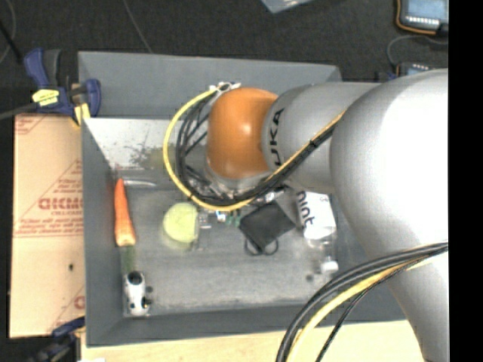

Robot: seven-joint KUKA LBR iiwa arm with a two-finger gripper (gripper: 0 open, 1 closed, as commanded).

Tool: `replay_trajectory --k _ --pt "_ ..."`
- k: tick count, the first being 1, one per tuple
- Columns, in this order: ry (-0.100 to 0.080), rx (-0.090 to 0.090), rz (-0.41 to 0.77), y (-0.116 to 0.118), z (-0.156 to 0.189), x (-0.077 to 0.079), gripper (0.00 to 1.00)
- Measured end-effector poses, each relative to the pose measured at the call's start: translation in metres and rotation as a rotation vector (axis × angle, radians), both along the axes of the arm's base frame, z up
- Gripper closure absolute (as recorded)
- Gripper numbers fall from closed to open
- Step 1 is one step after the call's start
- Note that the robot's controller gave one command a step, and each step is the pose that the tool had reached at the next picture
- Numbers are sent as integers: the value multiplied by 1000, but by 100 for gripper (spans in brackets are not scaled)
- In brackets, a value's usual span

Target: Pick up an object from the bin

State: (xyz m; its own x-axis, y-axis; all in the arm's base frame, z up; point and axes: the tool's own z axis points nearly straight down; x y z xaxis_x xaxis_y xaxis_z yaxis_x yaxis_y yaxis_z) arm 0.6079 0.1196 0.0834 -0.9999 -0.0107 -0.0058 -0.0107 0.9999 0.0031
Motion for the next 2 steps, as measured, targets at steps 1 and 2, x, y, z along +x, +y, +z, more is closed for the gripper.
replay_trajectory --k 1,2 --pt "-9 -1 58 4 -13 -13 100" --pt "-9 -1 58 4 -13 -13 100"
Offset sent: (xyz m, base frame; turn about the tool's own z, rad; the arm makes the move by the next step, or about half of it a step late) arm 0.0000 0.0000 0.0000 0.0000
